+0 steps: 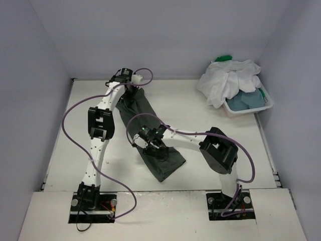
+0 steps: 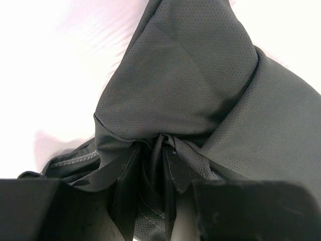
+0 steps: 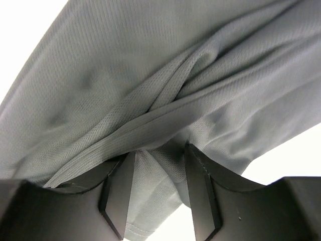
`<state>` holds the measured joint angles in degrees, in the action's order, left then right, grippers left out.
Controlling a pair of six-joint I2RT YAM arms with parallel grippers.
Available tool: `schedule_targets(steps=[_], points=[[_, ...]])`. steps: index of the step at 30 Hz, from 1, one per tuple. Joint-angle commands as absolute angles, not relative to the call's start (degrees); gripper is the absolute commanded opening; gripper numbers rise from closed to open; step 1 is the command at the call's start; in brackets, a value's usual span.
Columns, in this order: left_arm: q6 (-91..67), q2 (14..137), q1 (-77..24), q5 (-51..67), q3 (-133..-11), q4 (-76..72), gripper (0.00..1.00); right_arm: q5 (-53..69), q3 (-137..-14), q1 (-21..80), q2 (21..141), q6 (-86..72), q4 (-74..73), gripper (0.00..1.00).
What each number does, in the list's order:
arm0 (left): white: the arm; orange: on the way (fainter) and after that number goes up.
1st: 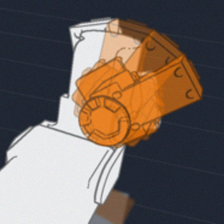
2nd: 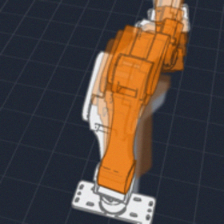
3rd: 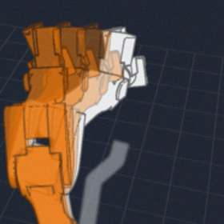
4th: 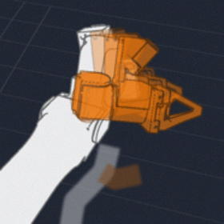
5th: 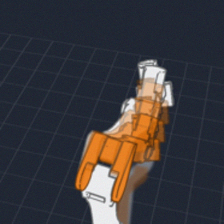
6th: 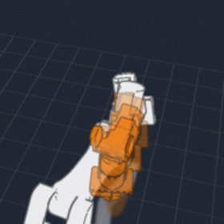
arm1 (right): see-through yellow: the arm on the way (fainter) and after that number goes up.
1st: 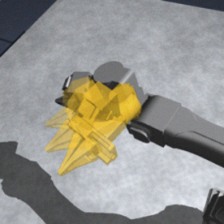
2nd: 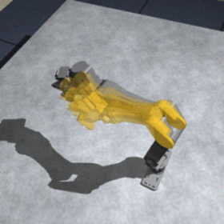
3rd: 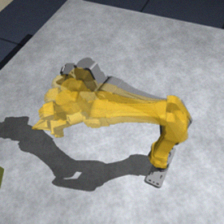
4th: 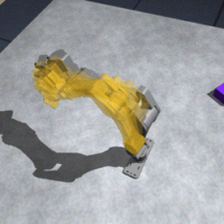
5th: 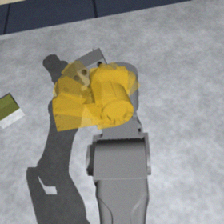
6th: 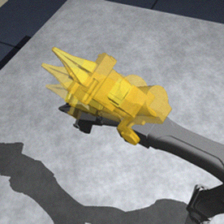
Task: Fold and stack the t-shirts
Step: Rotate the rectangle-folded T-shirt at the center of the board.
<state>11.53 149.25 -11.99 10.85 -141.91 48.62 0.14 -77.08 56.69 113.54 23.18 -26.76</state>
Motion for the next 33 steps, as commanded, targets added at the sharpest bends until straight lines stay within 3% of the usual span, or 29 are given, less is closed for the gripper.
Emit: schedule_targets(steps=[1,11,18,22,29,33], points=[[13.36,149.15,-10.81,4.58,-143.7,49.04,0.17,-4.48,-71.99,55.11,116.81,21.54,-25.93,0.42],[13.36,148.01,-8.17,1.93,-143.53,50.45,0.15,-8.26,-68.38,54.06,116.19,18.72,-26.28,0.54],[11.34,140.73,-7.65,4.74,-142.3,49.13,0.15,-5.03,-69.52,50.02,107.95,19.51,-26.02,0.56],[10.11,135.19,-7.65,7.55,-142.38,48.96,0.18,-3.17,-71.54,48.52,103.37,21.0,-25.84,0.56],[8.62,126.66,-7.65,12.21,-140.37,52.65,0.36,-2.02,-72.6,47.46,101.42,22.85,-25.75,0.56],[8.09,118.75,-7.65,15.29,-128.26,51.16,0.33,-0.53,-72.07,46.41,101.78,23.11,-23.74,0.51]])
